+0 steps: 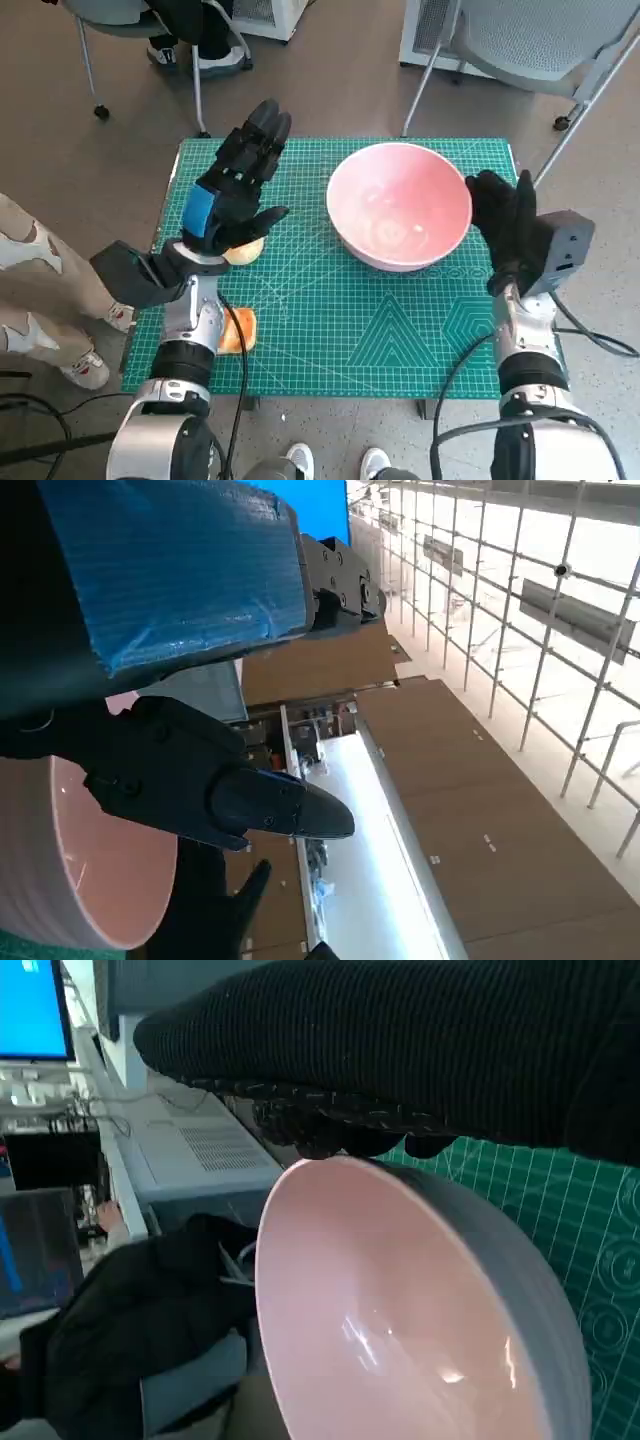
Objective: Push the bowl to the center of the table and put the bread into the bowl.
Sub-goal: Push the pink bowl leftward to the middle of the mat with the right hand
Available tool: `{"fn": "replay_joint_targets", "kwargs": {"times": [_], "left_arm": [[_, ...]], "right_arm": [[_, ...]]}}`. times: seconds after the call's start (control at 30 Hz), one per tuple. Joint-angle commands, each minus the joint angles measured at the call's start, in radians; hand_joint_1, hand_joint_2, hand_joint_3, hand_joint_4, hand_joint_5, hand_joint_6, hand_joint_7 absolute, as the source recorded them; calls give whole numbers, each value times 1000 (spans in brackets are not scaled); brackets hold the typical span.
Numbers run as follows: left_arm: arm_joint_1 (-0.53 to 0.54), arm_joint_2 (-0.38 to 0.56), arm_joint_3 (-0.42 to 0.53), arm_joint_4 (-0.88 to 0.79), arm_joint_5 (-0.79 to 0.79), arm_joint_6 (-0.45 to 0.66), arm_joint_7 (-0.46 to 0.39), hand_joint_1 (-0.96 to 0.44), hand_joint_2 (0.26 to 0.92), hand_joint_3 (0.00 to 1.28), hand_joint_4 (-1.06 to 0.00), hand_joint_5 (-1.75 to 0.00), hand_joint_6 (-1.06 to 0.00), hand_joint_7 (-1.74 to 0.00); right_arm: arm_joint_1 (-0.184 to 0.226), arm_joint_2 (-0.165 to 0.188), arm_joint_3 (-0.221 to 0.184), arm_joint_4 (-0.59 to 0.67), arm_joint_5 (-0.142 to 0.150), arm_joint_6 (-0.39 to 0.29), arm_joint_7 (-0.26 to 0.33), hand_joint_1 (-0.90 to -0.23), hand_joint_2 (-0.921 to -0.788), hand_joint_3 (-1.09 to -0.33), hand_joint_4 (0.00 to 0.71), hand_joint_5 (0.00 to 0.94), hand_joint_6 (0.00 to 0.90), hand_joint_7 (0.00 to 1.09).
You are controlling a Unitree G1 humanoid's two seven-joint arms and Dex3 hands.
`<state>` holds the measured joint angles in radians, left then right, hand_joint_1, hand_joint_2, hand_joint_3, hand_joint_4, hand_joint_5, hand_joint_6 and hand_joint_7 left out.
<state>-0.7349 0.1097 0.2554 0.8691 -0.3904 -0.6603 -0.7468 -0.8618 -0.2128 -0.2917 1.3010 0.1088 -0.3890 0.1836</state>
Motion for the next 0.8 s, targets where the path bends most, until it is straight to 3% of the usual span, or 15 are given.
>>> {"fn": "replay_joint_targets", "kwargs": {"times": [0.03,0.17,0.47,0.8], "left_arm": [[11,3,-2,-7,5,3,2,-517,921,143,-57,-1,-248,-9],[9,2,-3,-3,7,5,4,-516,921,144,-57,-1,-248,-8],[5,0,-4,2,7,9,6,-514,921,144,-57,-1,-249,-8],[4,-3,-6,5,7,9,6,-501,921,144,-57,-1,-249,-7]], "right_arm": [[5,14,8,13,-13,6,1,-693,-921,-793,255,16,250,147],[0,24,9,11,-9,2,6,-704,-921,-792,257,15,260,151],[-6,45,14,7,-8,-9,15,-619,-921,-805,244,4,264,153],[-9,56,35,5,-17,-29,21,-610,-921,-811,238,1,246,144]]}}
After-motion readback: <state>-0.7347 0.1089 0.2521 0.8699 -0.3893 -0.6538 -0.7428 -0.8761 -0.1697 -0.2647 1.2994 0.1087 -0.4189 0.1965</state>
